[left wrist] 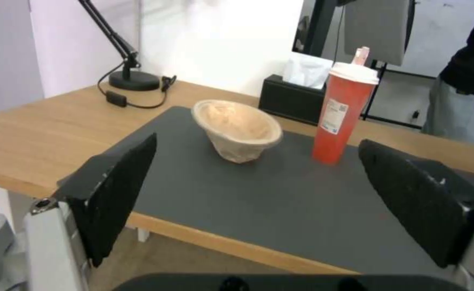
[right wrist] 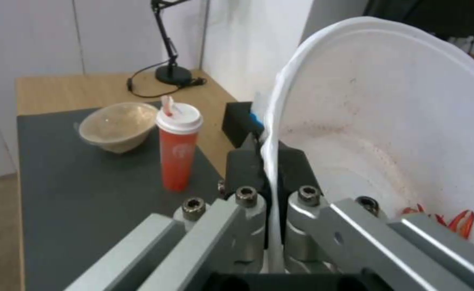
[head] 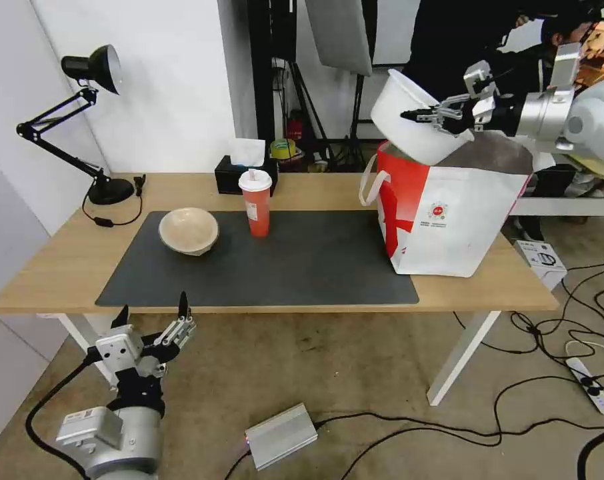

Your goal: Pick up the trash from the table and place it into the takeout bag.

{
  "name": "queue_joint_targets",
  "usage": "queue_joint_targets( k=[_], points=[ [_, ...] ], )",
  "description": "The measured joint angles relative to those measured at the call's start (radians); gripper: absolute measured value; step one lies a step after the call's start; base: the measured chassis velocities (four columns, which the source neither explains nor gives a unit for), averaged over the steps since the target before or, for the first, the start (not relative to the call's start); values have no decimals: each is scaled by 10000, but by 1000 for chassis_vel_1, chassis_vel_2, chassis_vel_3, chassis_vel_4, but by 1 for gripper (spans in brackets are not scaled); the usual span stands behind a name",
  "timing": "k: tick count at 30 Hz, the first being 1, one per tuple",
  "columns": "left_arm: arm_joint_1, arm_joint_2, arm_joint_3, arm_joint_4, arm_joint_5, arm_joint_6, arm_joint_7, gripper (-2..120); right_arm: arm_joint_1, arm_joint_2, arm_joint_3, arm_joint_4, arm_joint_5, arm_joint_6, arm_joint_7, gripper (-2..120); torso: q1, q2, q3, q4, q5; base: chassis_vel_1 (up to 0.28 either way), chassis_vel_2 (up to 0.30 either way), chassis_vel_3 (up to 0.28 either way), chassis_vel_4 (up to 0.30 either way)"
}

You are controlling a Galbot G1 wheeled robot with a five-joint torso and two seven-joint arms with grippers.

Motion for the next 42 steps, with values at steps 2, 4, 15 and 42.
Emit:
queue_joint_targets(
  k=[2,4,15,42],
  points=[
    [4,0,5,0,0,0,0,100,-45,-19,29,-31,-3,8,-9,0,0,0,0,0,0,0,0,0,0],
    [40,-2,10,0,5,1,0,100,-299,-79,186,-315,-41,54,-77,0,0,0,0,0,0,0,0,0,0],
    [99,-18,21,0,45,0,5,100,-801,-276,592,-567,-183,89,-139,0,0,0,0,0,1,0,0,0,0],
    [230,-160,68,0,165,-17,50,100,-1935,-485,1410,-335,-333,135,-193,0,0,0,0,1,0,0,0,0,0]
  ],
)
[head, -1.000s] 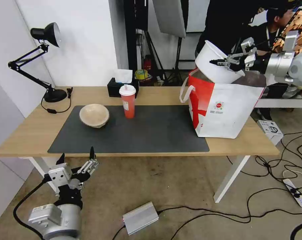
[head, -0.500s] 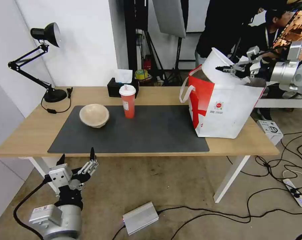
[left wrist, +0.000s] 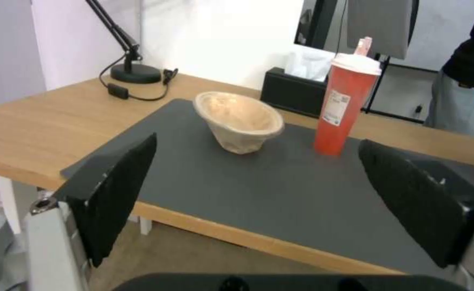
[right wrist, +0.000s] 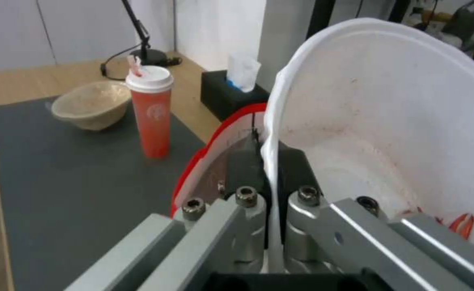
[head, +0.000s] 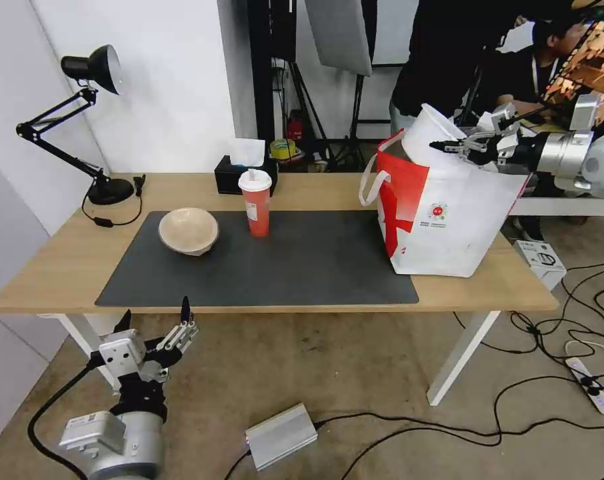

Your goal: Pick up the trash from the table and place it into the takeout bag.

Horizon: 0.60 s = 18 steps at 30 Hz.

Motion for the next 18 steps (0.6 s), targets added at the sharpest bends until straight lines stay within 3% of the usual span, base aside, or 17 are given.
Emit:
queue_joint_targets(
  k=[4,5,9,10,16,17,18],
  points=[
    [17,18,11,0,24,-17,3,100,-181,-159,106,230,-29,-3,-83,4,0,0,0,-2,0,0,0,0,0],
    [17,40,11,0,24,-22,3,100,-236,-199,165,294,-27,-3,-54,13,0,0,0,-2,0,0,0,0,0],
    [30,46,31,0,26,-24,3,100,-256,-256,189,358,-5,-3,-13,21,0,0,0,-1,0,0,0,0,0],
    [48,35,76,0,39,-26,3,100,-281,-372,195,472,33,-3,44,36,0,0,0,-1,0,0,0,0,0],
    [61,37,110,0,84,-30,4,100,-399,-507,278,620,74,-3,121,51,0,0,0,0,0,0,0,0,0],
    [91,36,147,0,160,-44,8,100,-529,-619,393,722,96,-3,146,63,0,0,0,-1,0,0,0,0,0],
    [91,36,147,0,160,-44,8,100,-529,-619,393,722,96,-3,146,63,0,0,0,-1,0,0,0,0,0]
  ],
)
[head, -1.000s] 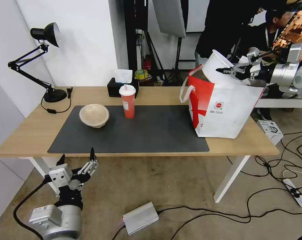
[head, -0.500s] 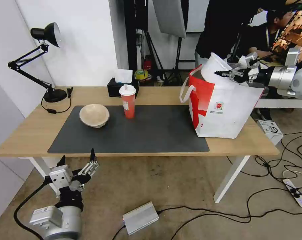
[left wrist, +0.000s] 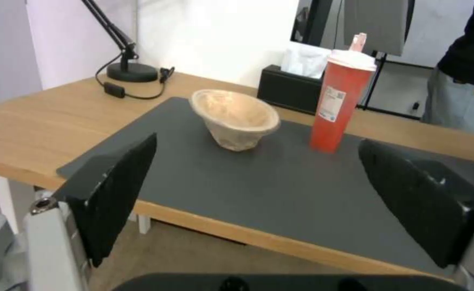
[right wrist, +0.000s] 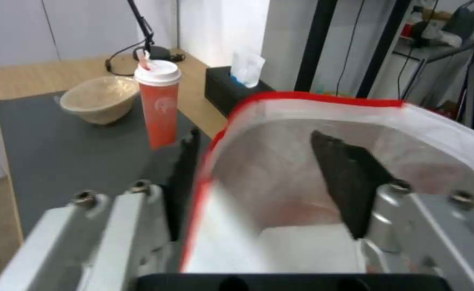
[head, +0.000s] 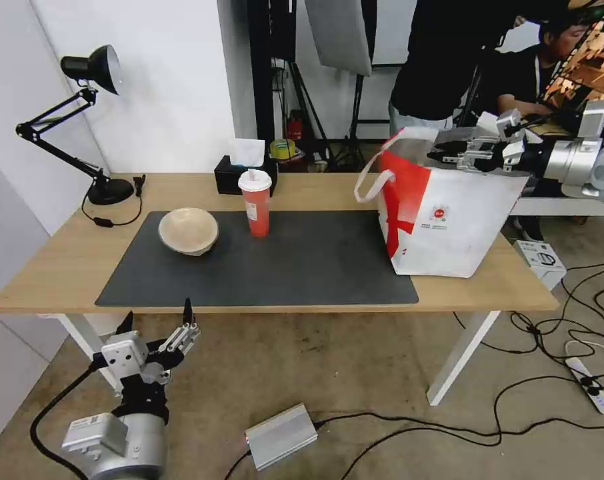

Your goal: Pick up the trash from the table and place it into the takeout bag.

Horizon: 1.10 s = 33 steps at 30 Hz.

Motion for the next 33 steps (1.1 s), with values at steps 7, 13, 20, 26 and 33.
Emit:
queue_joint_targets(
  k=[7,13,20,26,33],
  points=[
    [89,-47,98,0,168,-116,15,100,-236,-214,216,199,47,4,39,86,0,0,0,0,0,0,0,0,0],
    [163,-70,94,0,276,-244,40,100,-512,-458,511,606,203,80,175,100,0,0,0,1,1,0,0,0,0],
    [153,-36,97,0,285,-255,47,100,-1323,-928,1361,1876,748,711,1342,100,0,0,0,0,-1,0,0,0,0],
    [87,63,63,0,225,-254,53,100,-2161,-1266,1899,3164,1327,1517,2784,100,0,0,0,-1,-1,0,0,0,0],
    [61,-27,48,0,211,-242,76,100,-2744,-1480,2061,4923,1630,2722,5117,100,0,0,0,2,-1,0,0,0,0]
  ],
)
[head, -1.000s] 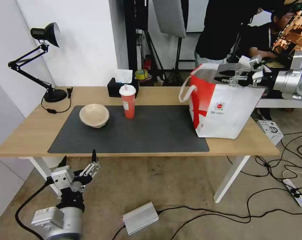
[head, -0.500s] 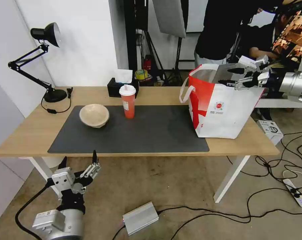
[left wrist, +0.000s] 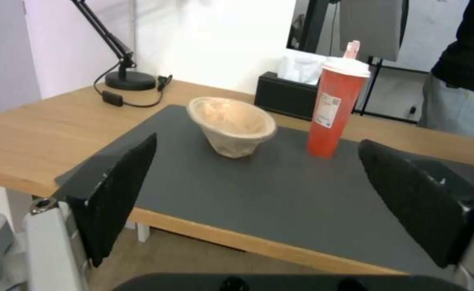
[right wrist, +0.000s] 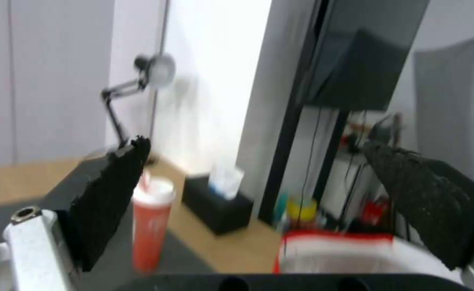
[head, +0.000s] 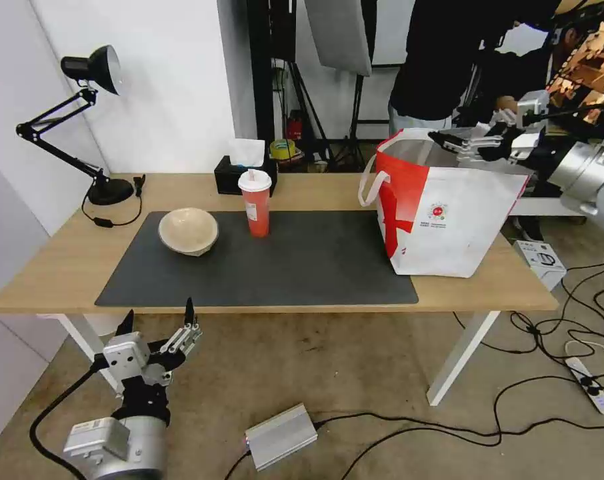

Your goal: Pick up the trash from the table and place it into the takeout bag.

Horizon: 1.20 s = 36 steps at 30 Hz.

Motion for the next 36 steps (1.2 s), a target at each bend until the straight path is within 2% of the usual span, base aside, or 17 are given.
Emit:
queue_joint_targets(
  k=[1,2,3,4,7,8,10,12,14,16,18,26,31,34,36],
  points=[
    [0,0,0,0,0,0,0,100,0,0,0,0,0,0,0,100,0,0,0,0,0,0,0,0,0],
    [-2,-47,6,0,5,2,7,100,-585,30,323,833,11,647,1460,100,0,0,0,-1,-1,0,0,0,0],
    [-3,-52,7,0,6,3,9,100,-692,47,393,934,6,719,1663,100,0,0,0,-2,0,0,0,0,0],
    [-3,-71,11,0,9,6,11,100,-1105,123,612,1315,-85,992,2507,100,0,0,0,-2,0,0,0,0,0],
    [-3,-80,11,0,12,8,12,100,-1354,181,738,1517,-173,1142,2925,100,0,0,0,-2,-1,0,0,0,0],
    [-2,-98,3,-1,17,10,13,100,-1835,325,1051,1825,-498,1418,3601,100,0,0,1,-1,1,0,0,0,0],
    [0,-100,0,0,19,9,13,100,-1982,383,1147,1896,-619,1523,3784,100,0,0,1,-1,-1,0,0,0,0],
    [20,-108,2,0,33,10,15,100,-2508,621,1461,2200,-1156,1996,4548,100,-1,0,1,-1,2,0,0,0,0],
    [26,-112,1,0,45,10,15,100,-3122,794,1963,2548,-1625,2126,5161,100,0,0,1,0,0,0,0,0,0],
    [26,-112,-2,0,46,10,15,100,-3256,825,2069,2624,-1702,2138,5275,100,0,-1,1,0,0,0,0,0,0],
    [31,-122,-17,0,51,10,15,100,-4157,1082,2725,3159,-2282,2170,6157,100,0,0,0,-2,0,0,0,0,0],
    [114,-257,-91,0,122,-11,9,100,-6072,1695,3470,4110,-3632,2160,7476,100,-1,0,0,-2,1,0,0,0,0],
    [167,-344,-92,0,228,-47,8,100,-6703,1877,3716,4319,-4031,2150,7667,100,0,-1,1,0,0,0,0,0,0],
    [185,-405,-75,0,270,-66,10,100,-7865,2171,4385,4685,-4593,2140,7886,100,0,-1,0,-1,1,0,0,0,0],
    [189,-406,-76,0,271,-67,10,100,-8118,2251,4525,4764,-4694,2137,7926,100,-1,-1,0,-1,1,0,0,0,0]
  ],
)
